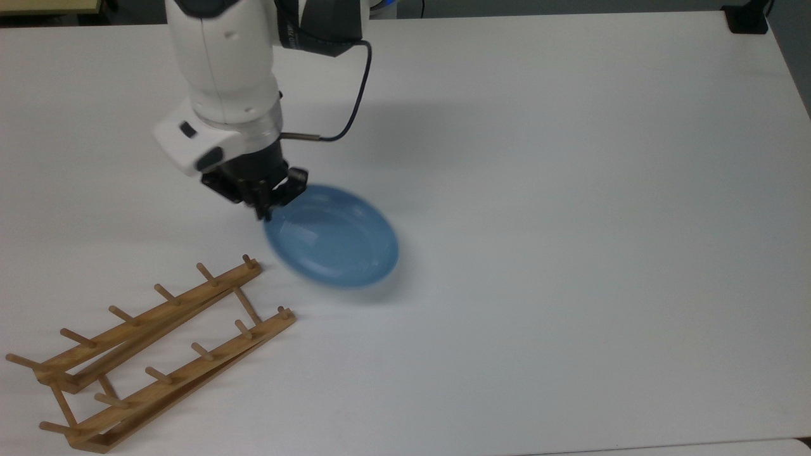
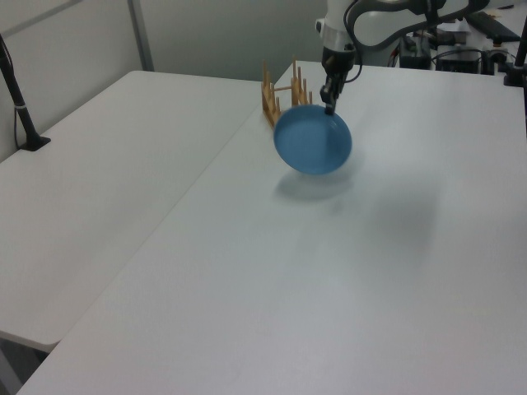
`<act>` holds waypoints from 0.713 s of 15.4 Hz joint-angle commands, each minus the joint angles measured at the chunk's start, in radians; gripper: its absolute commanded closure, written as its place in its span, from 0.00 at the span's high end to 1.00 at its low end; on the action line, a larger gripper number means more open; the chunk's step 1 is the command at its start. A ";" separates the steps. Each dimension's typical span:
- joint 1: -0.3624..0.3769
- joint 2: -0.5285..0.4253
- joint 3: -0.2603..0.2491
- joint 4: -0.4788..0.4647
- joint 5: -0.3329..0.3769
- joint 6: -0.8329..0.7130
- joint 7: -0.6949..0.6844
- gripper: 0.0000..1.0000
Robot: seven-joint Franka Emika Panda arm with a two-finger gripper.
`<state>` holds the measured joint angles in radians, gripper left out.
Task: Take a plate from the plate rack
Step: 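Carry the blue plate away from the rack over the table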
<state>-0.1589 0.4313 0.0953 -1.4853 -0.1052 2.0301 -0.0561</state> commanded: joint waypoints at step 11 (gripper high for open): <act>0.088 -0.019 -0.005 -0.135 0.053 -0.384 -0.614 0.00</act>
<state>-0.0931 0.4295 0.0988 -1.5713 -0.0497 1.6167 -0.6400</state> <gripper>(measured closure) 0.947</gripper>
